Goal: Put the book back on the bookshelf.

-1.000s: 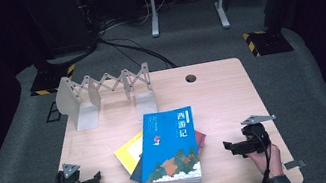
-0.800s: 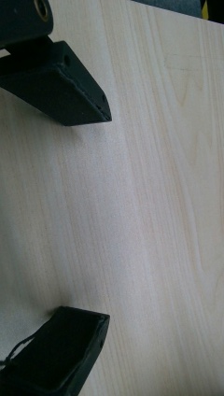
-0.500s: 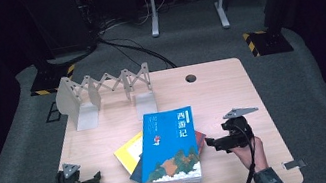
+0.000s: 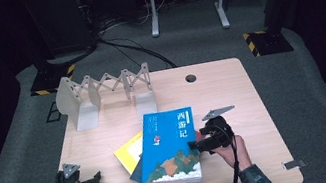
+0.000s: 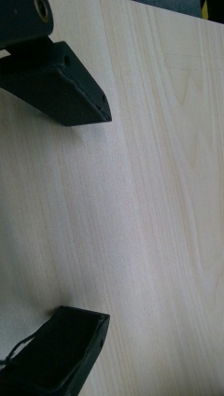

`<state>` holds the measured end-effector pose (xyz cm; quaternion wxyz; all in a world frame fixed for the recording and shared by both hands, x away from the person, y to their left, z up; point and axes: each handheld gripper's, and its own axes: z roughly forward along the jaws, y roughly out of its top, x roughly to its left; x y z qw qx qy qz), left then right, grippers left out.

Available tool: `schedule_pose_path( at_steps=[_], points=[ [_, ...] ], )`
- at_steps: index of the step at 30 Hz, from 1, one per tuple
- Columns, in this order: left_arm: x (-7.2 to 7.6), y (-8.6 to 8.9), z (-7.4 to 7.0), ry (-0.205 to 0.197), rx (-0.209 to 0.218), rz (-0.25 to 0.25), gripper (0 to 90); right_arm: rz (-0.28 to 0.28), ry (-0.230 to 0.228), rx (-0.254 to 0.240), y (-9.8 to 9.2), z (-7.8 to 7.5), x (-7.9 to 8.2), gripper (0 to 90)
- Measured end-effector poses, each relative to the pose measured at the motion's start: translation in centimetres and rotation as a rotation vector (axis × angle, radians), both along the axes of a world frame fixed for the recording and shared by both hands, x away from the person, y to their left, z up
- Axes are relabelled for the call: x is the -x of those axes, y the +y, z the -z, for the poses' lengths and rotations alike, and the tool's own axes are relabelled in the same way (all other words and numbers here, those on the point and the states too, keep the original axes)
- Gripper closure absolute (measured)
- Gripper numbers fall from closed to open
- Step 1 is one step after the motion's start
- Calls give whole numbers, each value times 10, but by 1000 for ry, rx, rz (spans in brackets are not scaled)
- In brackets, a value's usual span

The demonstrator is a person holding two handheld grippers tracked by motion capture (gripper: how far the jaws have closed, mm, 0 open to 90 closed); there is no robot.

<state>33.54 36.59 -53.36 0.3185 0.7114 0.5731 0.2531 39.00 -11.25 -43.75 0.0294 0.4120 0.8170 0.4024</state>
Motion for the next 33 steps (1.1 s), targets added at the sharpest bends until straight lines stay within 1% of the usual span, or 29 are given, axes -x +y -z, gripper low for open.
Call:
schedule_pose_path(
  at_steps=[5, 13, 26, 30, 33],
  points=[
    [0, 0, 0, 0, 0, -1, 45, -18, 25, -20, 6, 3, -1, 320],
    [0, 0, 0, 0, 1, -1, 45, -8, 34, -32, 7, 5, 0, 327],
    [0, 0, 0, 0, -3, 1, 48, 10, 29, -36, 10, 4, 1, 338],
    [0, 0, 0, 0, -2, 2, 47, 12, 10, -26, 11, 3, 1, 348],
    [0, 0, 0, 0, -3, 2, 48, 18, 14, -27, 12, 3, 0, 355]
  ],
)
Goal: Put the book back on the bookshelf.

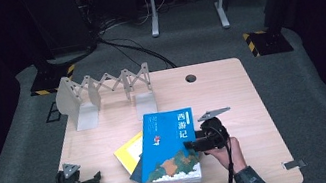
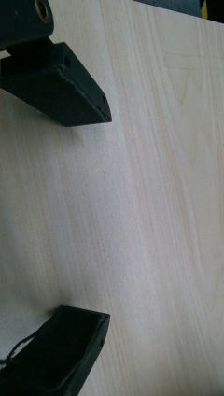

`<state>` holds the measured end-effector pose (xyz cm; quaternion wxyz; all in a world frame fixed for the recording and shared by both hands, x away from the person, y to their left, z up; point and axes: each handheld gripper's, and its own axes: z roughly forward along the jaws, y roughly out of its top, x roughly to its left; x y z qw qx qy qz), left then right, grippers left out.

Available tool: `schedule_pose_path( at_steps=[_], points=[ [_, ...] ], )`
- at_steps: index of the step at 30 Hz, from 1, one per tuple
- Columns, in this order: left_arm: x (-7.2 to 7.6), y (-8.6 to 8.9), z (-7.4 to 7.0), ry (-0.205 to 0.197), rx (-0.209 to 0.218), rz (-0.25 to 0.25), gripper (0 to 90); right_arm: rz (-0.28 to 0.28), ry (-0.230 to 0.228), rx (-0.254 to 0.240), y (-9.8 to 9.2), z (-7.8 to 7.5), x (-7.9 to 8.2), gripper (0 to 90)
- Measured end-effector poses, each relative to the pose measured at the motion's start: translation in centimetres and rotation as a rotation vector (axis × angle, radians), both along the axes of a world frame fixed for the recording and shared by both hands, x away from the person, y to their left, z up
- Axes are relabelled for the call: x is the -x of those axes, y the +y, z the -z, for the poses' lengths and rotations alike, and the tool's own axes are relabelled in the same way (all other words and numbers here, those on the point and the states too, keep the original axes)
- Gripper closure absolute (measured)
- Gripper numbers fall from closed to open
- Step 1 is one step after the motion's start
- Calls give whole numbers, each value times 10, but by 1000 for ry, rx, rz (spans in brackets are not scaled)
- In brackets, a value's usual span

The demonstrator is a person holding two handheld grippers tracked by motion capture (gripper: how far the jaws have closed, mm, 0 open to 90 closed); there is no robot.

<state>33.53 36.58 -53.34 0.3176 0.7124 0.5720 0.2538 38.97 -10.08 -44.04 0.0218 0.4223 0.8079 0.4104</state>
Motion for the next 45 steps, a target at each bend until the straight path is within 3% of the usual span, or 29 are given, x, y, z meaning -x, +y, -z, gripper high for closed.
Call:
schedule_pose_path(
  at_steps=[18, 20, 25, 28, 40, 45],
  points=[
    [0, 0, 0, 0, -1, 2, 49, -1, -10, 13, 2, -1, -4, 370],
    [0, 0, 0, 0, -3, 3, 49, 19, -7, 17, 2, 0, -4, 322],
    [0, -1, 0, 0, 1, 5, 50, 25, 39, -7, -1, 5, -5, 252],
    [0, -1, 0, 0, 1, 5, 50, 4, 95, -39, -2, 7, -6, 229],
    [0, -1, 0, 1, 0, 6, 50, -3, 60, -29, 1, 6, -7, 238],
    [0, -1, 0, 1, -3, 6, 50, -5, 72, -30, 2, 6, -10, 238]
  ],
)
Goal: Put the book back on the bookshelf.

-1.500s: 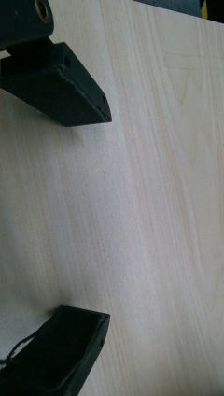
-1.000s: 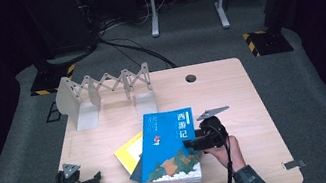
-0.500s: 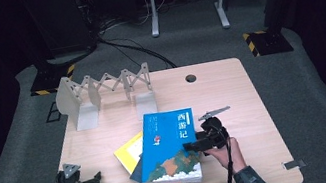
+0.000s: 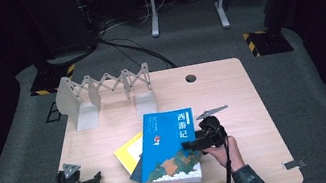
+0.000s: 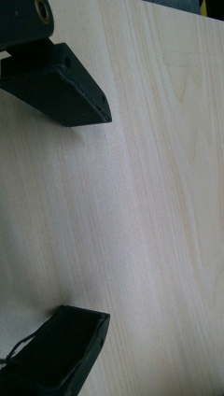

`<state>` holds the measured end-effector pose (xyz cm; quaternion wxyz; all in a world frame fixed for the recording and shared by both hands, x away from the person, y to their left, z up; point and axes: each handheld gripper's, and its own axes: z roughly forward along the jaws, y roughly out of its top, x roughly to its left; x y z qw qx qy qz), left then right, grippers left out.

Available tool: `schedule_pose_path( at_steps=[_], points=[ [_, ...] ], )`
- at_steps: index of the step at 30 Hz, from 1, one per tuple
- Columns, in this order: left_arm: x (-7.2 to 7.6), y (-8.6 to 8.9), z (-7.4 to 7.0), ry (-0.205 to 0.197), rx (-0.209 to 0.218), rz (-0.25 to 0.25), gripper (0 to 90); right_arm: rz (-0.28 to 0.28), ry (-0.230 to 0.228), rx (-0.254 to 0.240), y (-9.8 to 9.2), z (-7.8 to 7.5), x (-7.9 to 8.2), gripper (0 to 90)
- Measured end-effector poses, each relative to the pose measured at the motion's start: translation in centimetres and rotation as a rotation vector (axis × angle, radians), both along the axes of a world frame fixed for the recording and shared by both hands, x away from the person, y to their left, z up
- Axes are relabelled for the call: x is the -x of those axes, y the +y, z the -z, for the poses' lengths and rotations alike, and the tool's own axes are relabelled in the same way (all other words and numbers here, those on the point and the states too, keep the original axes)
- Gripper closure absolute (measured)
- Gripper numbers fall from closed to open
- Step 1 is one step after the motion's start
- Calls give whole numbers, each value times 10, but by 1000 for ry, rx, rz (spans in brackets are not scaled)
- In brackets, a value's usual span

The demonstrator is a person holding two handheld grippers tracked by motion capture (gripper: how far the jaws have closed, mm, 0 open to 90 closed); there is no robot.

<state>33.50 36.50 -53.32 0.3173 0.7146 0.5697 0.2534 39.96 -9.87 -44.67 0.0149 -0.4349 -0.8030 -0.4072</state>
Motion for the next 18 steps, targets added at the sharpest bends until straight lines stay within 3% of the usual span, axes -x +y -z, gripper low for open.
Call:
schedule_pose_path(
  at_steps=[10, 18],
  points=[
    [-1, -2, 0, 0, 2, 7, 50, 0, -14, 12, 4, -1, -2, 243],
    [-1, -2, 0, 5, 0, 12, 50, -19, -30, 37, 20, -4, -9, 233]
  ],
)
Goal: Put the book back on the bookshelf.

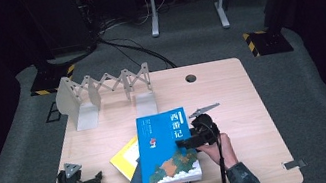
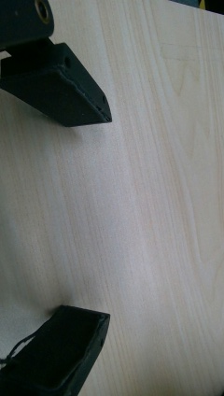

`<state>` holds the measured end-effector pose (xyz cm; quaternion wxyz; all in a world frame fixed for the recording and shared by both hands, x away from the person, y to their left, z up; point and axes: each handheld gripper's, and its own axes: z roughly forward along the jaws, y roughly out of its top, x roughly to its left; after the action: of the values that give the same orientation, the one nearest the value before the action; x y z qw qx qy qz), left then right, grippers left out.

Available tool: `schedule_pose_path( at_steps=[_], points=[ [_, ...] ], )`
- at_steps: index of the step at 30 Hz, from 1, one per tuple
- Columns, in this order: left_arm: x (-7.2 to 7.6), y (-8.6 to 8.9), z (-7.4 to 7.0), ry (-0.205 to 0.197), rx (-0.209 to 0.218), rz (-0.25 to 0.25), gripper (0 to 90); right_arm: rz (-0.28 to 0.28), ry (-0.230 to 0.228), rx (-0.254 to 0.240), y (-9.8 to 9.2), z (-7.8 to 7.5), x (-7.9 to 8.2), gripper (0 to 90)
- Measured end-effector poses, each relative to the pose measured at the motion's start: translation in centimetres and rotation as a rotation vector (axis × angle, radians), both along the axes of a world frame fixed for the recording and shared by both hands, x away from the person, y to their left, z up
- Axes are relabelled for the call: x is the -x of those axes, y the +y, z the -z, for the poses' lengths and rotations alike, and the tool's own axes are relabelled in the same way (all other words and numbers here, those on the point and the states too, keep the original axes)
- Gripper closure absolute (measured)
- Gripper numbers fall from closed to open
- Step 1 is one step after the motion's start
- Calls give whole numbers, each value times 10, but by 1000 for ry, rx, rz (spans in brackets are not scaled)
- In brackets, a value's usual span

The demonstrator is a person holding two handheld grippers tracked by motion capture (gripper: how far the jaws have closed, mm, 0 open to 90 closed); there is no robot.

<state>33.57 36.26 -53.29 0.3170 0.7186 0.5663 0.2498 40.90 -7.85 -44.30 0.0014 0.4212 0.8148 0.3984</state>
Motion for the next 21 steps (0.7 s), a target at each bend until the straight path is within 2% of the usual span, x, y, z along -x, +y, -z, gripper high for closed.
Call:
schedule_pose_path(
  at_steps=[3, 6, 9, 10, 12, 14, 15, 17, 21],
  points=[
    [0, 0, 0, 0, 1, 1, 49, 4, -9, 9, 2, -1, 1, 228],
    [0, 0, 0, -3, 4, 0, 49, 5, 5, -3, -1, 0, 4, 223],
    [0, 2, -1, 2, 13, 0, 55, -2, 4, 2, -2, -1, 11, 215],
    [0, 2, -1, -2, 29, -11, 52, -6, -1, 8, -2, -2, 14, 212],
    [-1, 3, -4, 18, 31, -7, 53, -14, -12, 18, -3, -2, 19, 204],
    [-2, 2, -13, 8, 32, -2, 45, -21, -26, 30, -4, -3, 24, 195],
    [-2, 2, -18, 4, 41, 0, 38, -18, -19, 32, -4, -4, 27, 180],
    [-4, 0, -28, -3, 57, 15, 26, -21, -35, 47, -4, -4, 30, 164],
    [-13, -8, -50, -11, 86, 50, 2, -19, -36, 45, -2, -1, 34, 85]
  ],
)
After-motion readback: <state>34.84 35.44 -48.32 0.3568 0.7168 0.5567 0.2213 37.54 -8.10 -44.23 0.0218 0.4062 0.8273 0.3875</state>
